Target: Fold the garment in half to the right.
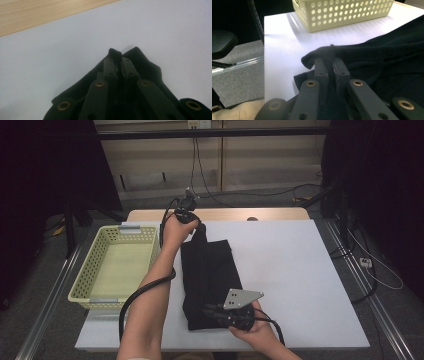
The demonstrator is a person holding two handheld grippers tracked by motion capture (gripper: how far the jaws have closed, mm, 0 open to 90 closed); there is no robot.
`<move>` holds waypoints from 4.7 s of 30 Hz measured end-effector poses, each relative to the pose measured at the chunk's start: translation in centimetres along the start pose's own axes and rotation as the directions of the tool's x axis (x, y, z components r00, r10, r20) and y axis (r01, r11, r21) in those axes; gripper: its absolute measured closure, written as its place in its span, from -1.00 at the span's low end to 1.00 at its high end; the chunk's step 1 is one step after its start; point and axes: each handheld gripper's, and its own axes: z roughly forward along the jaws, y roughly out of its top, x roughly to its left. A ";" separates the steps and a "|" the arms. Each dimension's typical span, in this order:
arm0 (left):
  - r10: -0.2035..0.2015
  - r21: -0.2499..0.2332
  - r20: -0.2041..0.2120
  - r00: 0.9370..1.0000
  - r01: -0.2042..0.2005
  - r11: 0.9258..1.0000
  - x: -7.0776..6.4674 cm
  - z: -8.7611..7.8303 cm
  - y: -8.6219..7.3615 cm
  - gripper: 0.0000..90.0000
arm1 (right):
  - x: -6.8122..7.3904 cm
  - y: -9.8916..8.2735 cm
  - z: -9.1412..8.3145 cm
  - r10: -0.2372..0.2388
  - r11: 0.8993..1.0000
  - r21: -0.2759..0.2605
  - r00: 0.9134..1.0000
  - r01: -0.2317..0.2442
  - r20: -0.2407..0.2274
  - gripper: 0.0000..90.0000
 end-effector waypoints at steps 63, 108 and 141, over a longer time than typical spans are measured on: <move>0.097 -0.094 -0.076 0.992 -0.104 0.990 0.7 -1.6 -13.2 -0.70 | 0.2 1.6 5.6 -0.123 0.970 0.211 0.992 0.118 0.011 0.03; 0.088 -0.110 -0.104 0.991 -0.099 0.989 0.6 -2.9 -15.1 -0.70 | -3.2 0.4 -1.1 0.043 0.997 0.062 0.992 -0.050 0.118 0.88; 0.109 -0.075 -0.095 0.989 -0.116 0.990 0.3 -2.2 -15.2 -0.70 | -3.7 -4.0 -6.4 0.121 0.986 0.092 0.976 -0.139 0.179 0.79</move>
